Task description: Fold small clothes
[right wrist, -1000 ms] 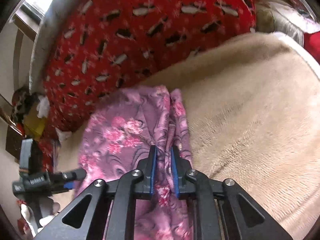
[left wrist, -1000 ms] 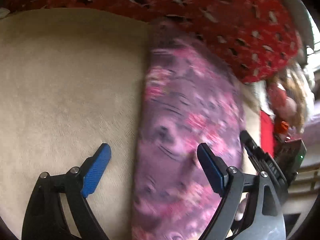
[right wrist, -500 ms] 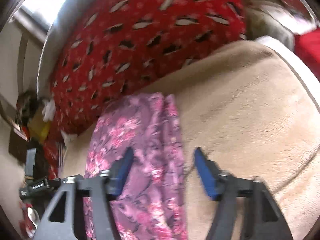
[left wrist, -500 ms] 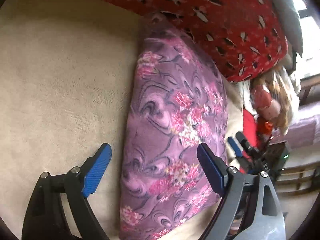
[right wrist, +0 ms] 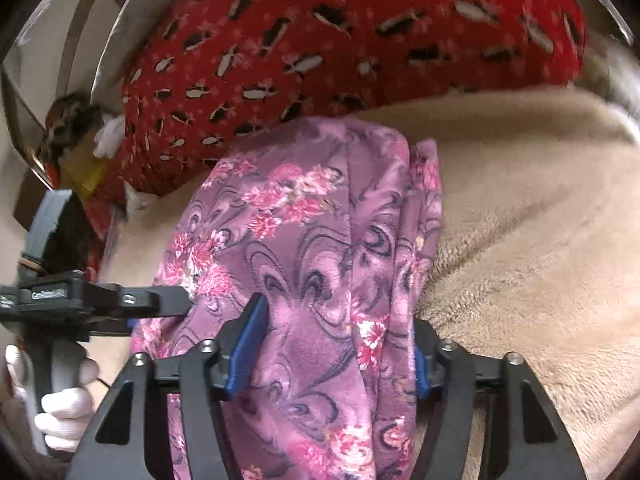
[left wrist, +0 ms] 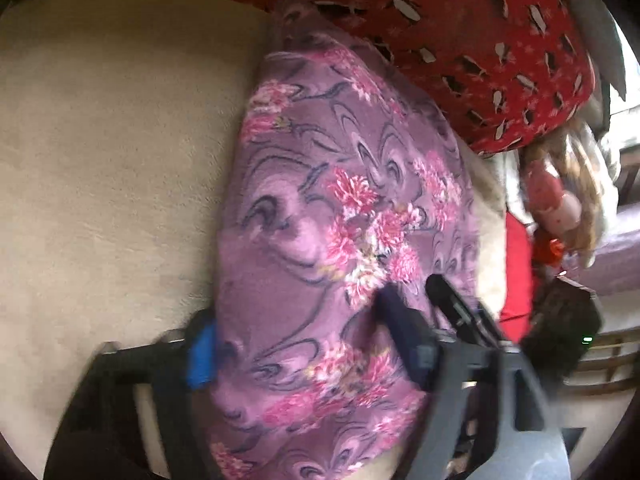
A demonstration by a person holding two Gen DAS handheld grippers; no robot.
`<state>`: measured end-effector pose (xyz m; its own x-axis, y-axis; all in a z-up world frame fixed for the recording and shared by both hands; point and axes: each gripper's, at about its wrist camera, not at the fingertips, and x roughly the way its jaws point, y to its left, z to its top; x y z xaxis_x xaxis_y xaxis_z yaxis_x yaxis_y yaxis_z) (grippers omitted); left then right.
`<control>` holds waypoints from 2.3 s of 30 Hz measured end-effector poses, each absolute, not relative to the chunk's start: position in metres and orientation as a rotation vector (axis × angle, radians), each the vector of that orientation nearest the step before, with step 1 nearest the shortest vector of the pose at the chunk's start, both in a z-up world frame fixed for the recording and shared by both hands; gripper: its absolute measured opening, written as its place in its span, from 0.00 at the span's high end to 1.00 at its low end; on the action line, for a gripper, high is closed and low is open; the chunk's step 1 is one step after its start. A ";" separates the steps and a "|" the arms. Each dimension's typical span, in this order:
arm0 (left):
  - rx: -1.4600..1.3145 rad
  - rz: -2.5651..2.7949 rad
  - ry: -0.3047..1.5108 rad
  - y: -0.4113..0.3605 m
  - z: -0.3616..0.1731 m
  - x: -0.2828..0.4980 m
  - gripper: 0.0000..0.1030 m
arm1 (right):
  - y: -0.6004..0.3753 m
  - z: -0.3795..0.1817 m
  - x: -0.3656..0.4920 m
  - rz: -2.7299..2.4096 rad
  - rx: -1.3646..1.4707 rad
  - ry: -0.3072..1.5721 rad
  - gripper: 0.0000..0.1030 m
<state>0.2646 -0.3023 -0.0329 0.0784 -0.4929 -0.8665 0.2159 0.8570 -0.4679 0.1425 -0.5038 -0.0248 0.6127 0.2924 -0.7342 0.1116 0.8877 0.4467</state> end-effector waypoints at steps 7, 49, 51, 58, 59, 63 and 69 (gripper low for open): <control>-0.124 -0.512 1.277 -0.302 -0.004 0.243 0.77 | -0.505 -0.004 0.122 0.044 0.433 0.893 0.80; -0.221 -0.595 1.305 -0.252 -0.018 0.239 0.53 | -0.530 -0.014 0.118 -0.020 0.731 0.839 0.66; -0.290 -0.610 1.313 -0.243 -0.017 0.247 0.51 | -0.541 -0.015 0.103 0.016 0.810 0.813 0.47; -0.382 -0.690 1.451 -0.264 -0.049 0.247 0.30 | -0.515 -0.045 0.099 0.209 0.827 0.909 0.38; -0.377 -0.677 1.468 -0.267 -0.055 0.244 0.32 | -0.509 -0.042 0.099 0.206 0.783 0.891 0.38; -0.299 -0.599 1.408 -0.272 -0.045 0.236 0.68 | -0.491 -0.029 0.106 0.191 0.663 0.909 0.64; -0.174 -0.569 1.300 -0.270 -0.014 0.217 0.77 | -0.465 0.004 0.100 0.099 0.469 0.887 0.78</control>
<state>0.2166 -0.2702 -0.0143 0.1539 -0.4889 -0.8587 0.2990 0.8513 -0.4311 0.1003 -0.4652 0.0042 0.6347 0.2740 -0.7226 0.1076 0.8946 0.4337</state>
